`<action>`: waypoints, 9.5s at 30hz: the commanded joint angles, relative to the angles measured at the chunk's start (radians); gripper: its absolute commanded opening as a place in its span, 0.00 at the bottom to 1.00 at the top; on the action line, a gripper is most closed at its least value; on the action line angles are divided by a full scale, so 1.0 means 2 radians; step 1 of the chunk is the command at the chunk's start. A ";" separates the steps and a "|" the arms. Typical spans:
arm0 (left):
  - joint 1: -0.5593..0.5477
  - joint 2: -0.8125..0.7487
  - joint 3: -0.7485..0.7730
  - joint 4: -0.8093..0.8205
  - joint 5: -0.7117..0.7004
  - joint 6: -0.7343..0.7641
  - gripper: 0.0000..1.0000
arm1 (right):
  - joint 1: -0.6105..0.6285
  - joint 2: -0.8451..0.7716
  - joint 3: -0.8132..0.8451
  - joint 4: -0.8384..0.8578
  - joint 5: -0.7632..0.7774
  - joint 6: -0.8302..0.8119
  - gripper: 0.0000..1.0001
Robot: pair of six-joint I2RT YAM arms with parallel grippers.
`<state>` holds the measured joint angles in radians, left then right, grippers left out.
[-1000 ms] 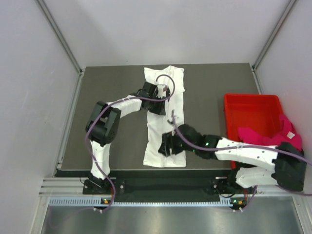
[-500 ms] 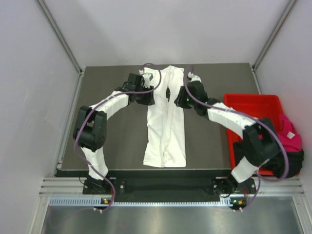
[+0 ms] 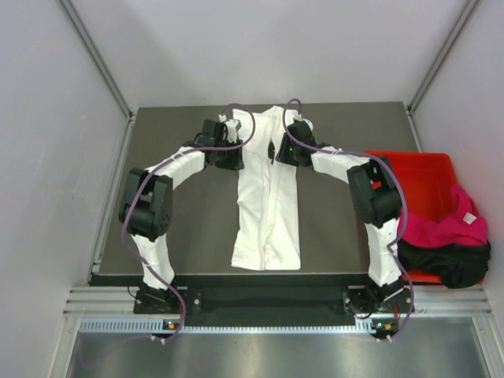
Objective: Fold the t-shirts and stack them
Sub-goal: Fold the tshirt
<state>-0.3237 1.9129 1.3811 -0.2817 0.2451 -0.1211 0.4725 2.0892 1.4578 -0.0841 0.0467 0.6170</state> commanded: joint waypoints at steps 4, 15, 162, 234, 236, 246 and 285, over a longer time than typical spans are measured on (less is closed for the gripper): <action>-0.001 0.027 0.020 0.024 0.013 -0.005 0.48 | -0.005 0.037 0.061 -0.004 0.003 0.017 0.36; -0.002 0.055 0.035 0.021 0.019 -0.012 0.48 | -0.007 0.054 0.085 -0.009 0.008 0.018 0.28; -0.065 -0.124 -0.134 0.109 0.013 0.317 0.00 | -0.030 -0.176 -0.111 -0.157 -0.120 -0.105 0.00; -0.163 -0.196 -0.315 0.034 -0.004 0.386 0.43 | -0.002 -0.303 -0.343 -0.034 -0.115 -0.013 0.53; -0.162 -0.196 -0.319 0.040 -0.010 0.385 0.43 | 0.009 -0.307 -0.354 -0.029 -0.109 0.000 0.54; -0.163 -0.194 -0.335 0.076 -0.031 0.383 0.24 | 0.028 -0.268 -0.378 0.008 -0.090 0.022 0.33; -0.079 -0.242 -0.096 -0.187 -0.014 0.301 0.00 | 0.019 -0.465 -0.351 -0.204 -0.120 -0.011 0.00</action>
<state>-0.5892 1.3018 1.0554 -0.7841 0.2951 0.4946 0.6445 1.0348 0.6666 -0.4877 -0.1768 0.7952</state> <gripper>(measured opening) 0.011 0.014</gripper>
